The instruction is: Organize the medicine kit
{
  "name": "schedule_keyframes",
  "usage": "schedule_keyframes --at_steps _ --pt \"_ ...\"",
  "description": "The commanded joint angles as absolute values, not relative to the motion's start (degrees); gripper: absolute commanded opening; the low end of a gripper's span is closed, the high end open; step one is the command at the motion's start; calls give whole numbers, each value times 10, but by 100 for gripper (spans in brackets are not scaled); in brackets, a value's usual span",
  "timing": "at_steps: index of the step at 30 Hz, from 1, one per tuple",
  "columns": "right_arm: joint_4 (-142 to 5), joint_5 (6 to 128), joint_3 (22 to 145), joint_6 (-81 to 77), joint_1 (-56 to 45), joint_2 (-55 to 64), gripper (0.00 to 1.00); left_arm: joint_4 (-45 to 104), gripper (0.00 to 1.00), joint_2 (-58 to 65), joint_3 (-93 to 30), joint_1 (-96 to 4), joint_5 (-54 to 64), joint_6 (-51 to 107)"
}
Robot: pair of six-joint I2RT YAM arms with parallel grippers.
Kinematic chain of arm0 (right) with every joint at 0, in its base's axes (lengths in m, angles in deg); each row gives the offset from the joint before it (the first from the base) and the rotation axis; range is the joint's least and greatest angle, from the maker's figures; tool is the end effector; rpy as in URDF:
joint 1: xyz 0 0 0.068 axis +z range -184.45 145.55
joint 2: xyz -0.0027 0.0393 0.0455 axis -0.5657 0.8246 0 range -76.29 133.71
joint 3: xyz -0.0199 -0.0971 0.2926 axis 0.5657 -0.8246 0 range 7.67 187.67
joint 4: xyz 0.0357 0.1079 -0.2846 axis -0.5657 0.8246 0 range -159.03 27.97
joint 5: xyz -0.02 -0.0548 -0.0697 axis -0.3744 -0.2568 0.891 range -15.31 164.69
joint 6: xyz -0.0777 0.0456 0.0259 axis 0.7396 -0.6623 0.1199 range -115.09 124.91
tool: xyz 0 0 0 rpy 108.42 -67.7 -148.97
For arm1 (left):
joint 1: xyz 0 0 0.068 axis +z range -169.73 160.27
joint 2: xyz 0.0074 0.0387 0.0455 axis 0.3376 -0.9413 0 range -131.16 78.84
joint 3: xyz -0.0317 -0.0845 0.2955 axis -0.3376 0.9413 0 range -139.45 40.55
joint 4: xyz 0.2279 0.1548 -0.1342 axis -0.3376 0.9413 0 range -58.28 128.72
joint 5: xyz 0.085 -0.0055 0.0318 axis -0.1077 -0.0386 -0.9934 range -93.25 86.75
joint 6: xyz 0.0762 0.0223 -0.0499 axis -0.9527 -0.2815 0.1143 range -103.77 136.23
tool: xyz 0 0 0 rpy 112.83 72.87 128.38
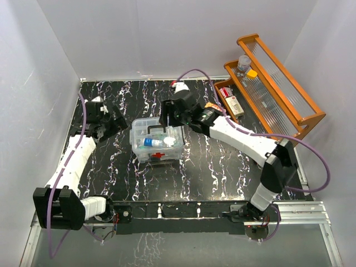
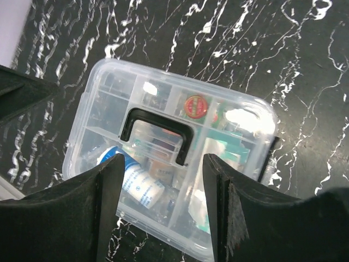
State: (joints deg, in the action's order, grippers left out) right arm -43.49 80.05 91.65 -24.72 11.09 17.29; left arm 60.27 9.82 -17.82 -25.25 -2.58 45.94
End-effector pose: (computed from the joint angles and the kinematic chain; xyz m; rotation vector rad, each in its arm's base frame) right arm 0.3325 0.3276 0.3335 -0.2577 2.2395 0.6297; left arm 0.3320 -0.0330 0.2994 -0.4711 2.2284 -0.3398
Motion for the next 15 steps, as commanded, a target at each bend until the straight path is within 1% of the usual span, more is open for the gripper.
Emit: schedule_keyframes --at_steps 1,4,7,11,15 --pt "-392 866 998 -201 158 226 59 569 95 138 -128 -206 99 495" --pt "-372 888 1052 -186 177 279 61 555 99 150 -101 -190 140 503" --pt "-352 891 1102 -169 188 320 62 527 99 163 -71 -177 177 515" --pt "-315 905 1169 -143 199 370 62 508 99 167 -50 -162 194 529" --pt "-294 924 1191 -124 204 402 63 458 99 167 -14 -150 230 567"
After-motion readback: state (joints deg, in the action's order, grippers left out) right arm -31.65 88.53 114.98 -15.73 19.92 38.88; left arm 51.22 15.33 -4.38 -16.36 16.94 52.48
